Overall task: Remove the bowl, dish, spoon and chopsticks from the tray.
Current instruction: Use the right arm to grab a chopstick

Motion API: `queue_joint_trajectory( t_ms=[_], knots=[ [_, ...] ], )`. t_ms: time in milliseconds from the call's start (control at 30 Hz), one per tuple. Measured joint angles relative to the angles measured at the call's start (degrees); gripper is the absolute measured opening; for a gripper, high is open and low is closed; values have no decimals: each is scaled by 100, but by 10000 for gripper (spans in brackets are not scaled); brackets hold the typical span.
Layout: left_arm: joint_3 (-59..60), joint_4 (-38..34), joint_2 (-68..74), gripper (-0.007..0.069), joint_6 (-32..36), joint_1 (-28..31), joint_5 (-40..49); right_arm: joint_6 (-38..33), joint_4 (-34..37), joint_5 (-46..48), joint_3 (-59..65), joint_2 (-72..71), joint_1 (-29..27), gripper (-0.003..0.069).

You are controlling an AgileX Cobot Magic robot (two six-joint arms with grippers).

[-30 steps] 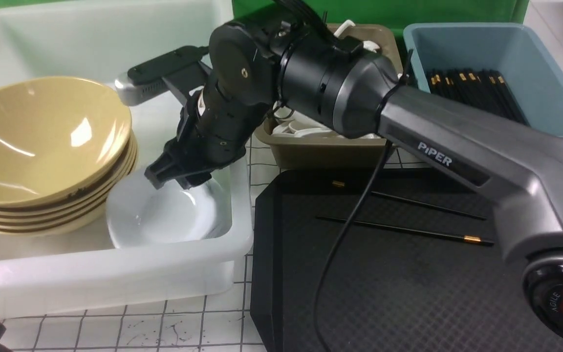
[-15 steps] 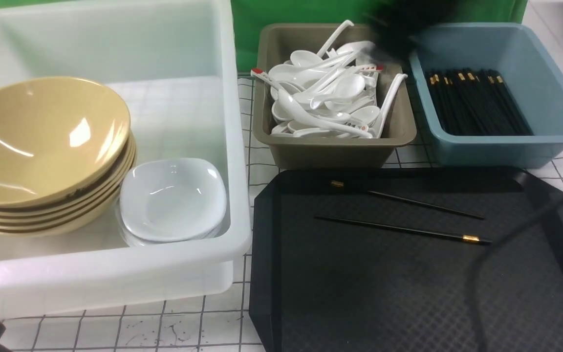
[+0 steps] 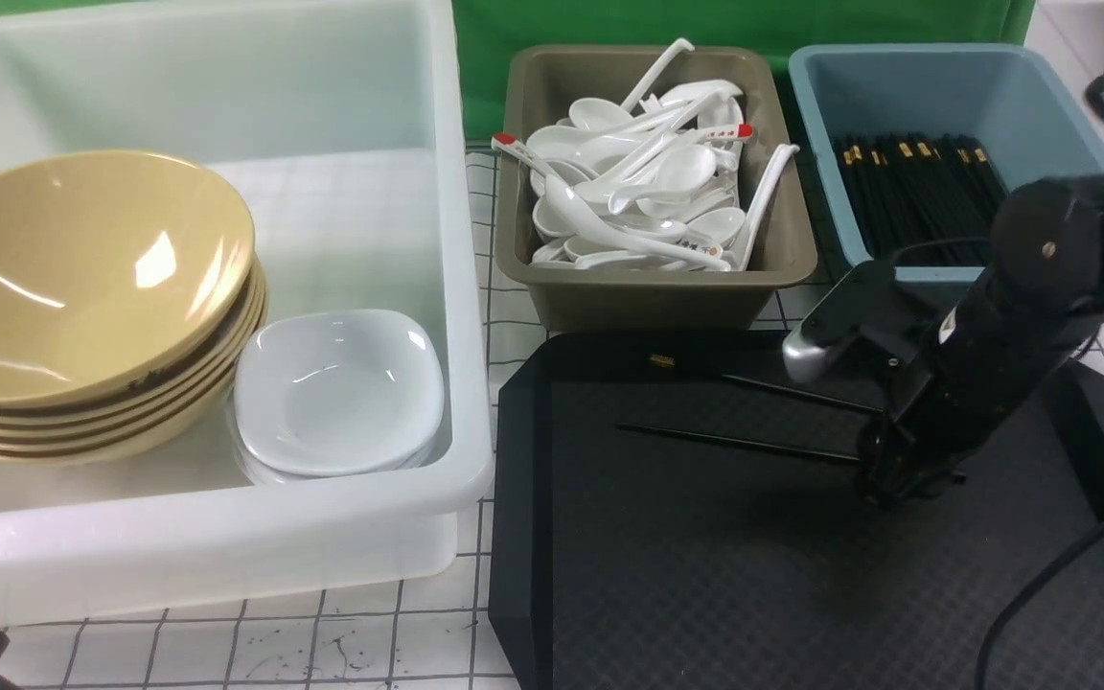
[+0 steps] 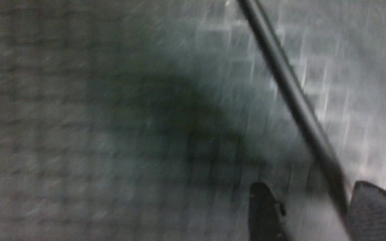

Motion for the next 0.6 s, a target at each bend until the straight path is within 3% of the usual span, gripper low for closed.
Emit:
queue_joint_trajectory(
  t_ms=[367,600],
  knots=[
    [0,0,0,-13,5,0,0,-109,48,166,-34,119,0,222],
    [0,0,0,-13,5,0,0,199,48,269,-67,-205,6,282]
  ],
)
